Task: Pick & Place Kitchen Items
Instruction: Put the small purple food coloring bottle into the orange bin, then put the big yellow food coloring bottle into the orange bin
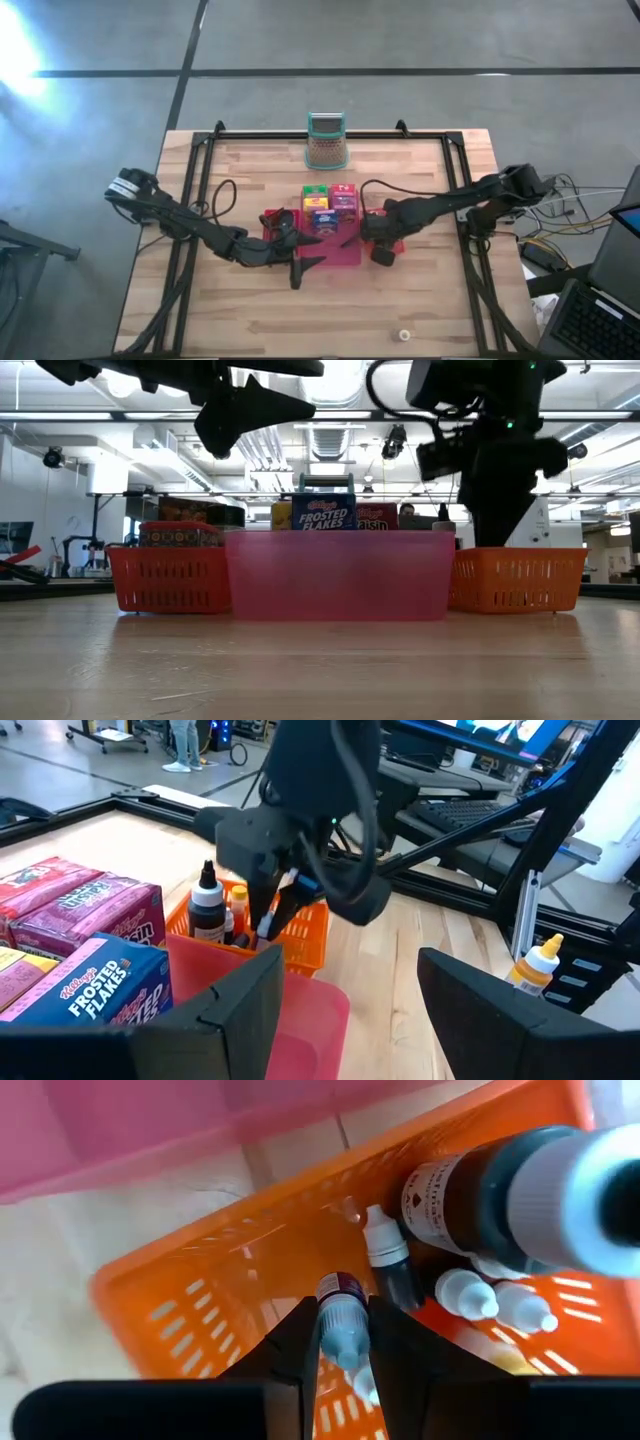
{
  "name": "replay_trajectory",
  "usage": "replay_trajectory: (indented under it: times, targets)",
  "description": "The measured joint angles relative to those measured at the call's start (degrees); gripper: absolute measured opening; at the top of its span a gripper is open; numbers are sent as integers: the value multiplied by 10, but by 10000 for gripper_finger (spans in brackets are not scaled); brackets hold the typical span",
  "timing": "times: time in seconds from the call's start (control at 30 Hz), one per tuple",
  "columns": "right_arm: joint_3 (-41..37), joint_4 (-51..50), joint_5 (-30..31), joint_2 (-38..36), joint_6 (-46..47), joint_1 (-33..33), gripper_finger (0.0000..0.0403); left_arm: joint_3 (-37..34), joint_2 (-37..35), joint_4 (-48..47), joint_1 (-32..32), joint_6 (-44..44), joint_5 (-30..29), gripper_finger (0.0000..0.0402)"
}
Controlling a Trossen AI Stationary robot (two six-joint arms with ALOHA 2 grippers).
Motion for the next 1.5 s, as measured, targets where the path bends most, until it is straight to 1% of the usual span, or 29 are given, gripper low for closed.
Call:
replay_trajectory:
  times: [0.13, 0.37, 0.83, 1.1, 1.3, 1.5]
  targets:
    - [0, 3, 0, 21, -11, -9, 72, -1, 0, -1, 0, 0, 0, 236]
    - [-1, 4, -15, 41, -18, -19, 66, -1, 0, -2, 0, -2, 0, 236]
    - [-1, 18, -19, 37, -34, -18, 124, -1, 0, -2, 0, -2, 0, 236]
    - [-1, 17, -8, 36, -36, -18, 151, -1, 0, -4, 0, -2, 0, 236]
    - [0, 14, 4, 26, -36, -18, 166, -1, 0, -4, 0, -2, 0, 236]
    - [22, -19, 9, 5, -36, -8, 171, -1, 0, -10, 0, -2, 0, 236]
